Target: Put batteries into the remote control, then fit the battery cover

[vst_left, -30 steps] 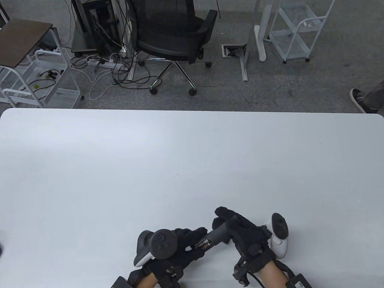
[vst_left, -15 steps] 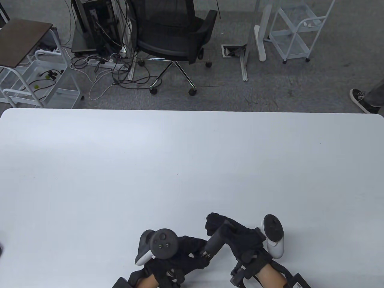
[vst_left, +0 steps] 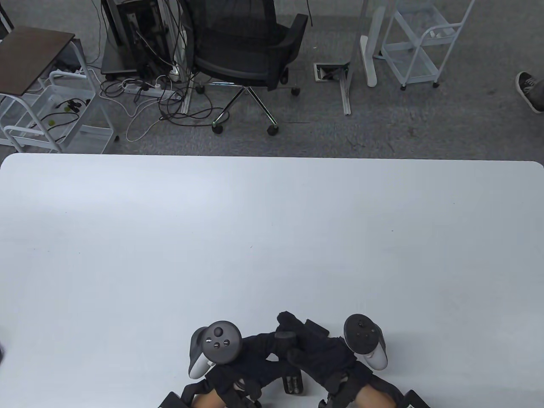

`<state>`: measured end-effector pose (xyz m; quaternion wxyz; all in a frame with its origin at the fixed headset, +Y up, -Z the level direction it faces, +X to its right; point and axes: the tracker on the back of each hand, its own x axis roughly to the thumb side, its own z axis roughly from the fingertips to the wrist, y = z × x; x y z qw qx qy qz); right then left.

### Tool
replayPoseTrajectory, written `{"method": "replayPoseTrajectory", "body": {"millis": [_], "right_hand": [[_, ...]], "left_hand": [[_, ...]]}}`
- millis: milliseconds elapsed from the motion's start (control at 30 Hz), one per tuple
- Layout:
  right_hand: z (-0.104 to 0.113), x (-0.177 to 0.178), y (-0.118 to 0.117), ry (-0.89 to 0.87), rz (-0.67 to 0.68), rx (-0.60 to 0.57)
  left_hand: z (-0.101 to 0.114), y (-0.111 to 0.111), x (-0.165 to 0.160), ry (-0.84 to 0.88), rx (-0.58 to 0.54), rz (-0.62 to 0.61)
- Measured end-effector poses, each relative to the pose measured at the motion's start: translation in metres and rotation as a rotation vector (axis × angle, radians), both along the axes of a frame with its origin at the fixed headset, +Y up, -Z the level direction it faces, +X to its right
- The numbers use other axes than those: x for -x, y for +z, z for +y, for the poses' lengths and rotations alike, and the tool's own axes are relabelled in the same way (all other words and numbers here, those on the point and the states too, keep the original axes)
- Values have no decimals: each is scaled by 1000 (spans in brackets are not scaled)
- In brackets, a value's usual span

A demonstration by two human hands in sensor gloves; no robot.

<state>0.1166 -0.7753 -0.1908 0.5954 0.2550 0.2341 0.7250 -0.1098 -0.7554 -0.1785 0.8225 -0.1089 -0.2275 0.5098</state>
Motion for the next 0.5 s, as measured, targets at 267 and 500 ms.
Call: {"method": "replayPoseTrajectory", "body": {"millis": [267, 500], "right_hand": [[10, -2, 3, 69, -145, -172], [18, -8, 6, 45, -242, -257]], "left_hand": [[-6, -9, 33, 294, 133, 158], [-7, -11, 34, 290, 136, 144]]}}
